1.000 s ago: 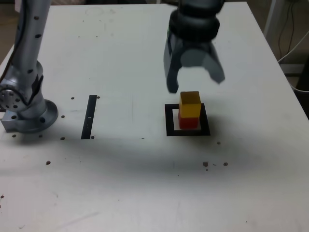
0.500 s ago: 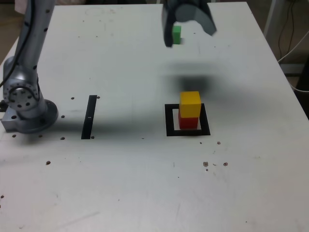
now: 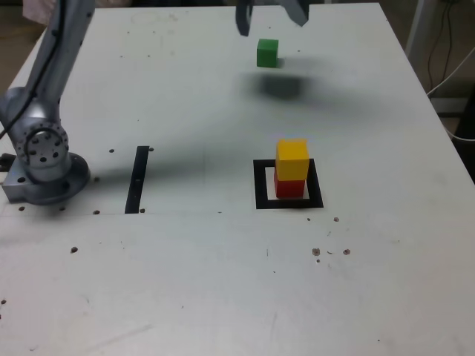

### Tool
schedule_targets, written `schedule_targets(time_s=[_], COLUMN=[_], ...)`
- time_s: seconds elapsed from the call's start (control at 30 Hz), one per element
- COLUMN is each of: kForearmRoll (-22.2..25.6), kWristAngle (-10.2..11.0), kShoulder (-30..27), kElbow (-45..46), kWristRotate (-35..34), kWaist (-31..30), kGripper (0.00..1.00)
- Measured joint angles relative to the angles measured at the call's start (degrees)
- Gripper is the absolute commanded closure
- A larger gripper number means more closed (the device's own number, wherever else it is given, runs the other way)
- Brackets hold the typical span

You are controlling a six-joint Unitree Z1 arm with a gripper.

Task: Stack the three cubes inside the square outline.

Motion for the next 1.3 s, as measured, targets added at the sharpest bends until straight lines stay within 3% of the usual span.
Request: schedule_targets(time_s=[0.53, 0.73, 0.93, 1.3], kForearmRoll=[-1.94, -1.95, -2.38, -3.13], kWristAngle=[0.24, -0.81, -1.06, -1.66], kShoulder=[8.33, 10.38, 10.79, 11.17], kElbow=[-3.46, -3.35, -3.24, -4.3], kWristRotate=[3.75, 3.45, 2.91, 2.81], kWaist=[5.14, 5.17, 5.26, 5.43], kGripper=[0.04, 0.09, 0.22, 0.61])
